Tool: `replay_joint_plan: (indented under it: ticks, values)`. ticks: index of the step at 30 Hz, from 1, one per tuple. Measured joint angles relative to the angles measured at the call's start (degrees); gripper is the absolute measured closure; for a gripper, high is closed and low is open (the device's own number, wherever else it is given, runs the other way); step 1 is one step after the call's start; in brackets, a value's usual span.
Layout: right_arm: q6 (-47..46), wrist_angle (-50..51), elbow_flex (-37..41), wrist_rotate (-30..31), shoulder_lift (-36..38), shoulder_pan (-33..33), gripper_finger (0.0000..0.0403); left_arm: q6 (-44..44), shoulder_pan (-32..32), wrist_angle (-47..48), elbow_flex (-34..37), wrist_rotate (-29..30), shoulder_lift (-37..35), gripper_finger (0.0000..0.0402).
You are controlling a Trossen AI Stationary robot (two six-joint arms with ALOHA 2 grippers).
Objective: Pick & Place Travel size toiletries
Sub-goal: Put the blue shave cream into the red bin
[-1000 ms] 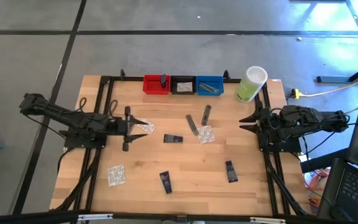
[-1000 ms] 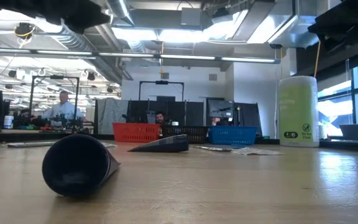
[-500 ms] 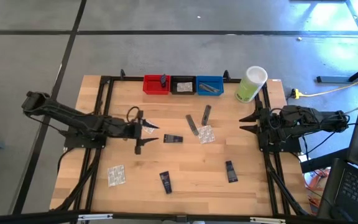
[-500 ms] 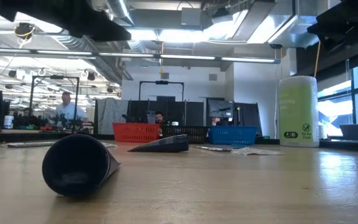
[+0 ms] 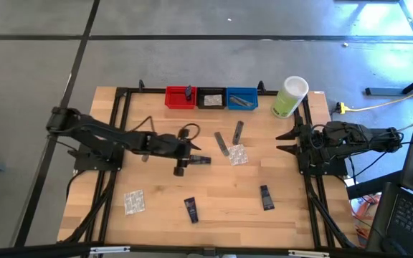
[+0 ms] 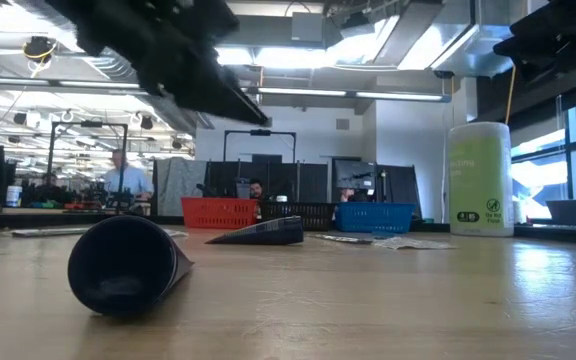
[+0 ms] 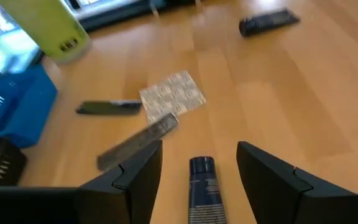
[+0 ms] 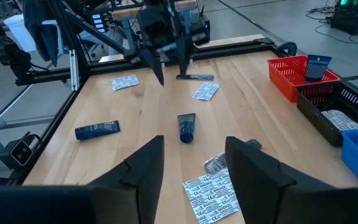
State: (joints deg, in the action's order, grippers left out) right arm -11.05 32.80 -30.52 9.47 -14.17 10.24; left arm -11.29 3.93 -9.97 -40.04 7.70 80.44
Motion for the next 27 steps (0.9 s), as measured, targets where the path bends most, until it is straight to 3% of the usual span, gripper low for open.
replay_joint_plan:
  ticks: [14, 27]
  values:
    - [0.0, 0.0, 0.0, 0.2, 0.0, 0.0, 0.0209, -1.4, -1.1, 4.8, -9.3, -3.0, 14.5, 0.0197]
    - [0.0, 0.0, 0.0, 0.2, 0.0, 0.0, 0.0199, 3.6, -5.4, 8.0, -9.9, -6.4, 18.1, 0.0197]
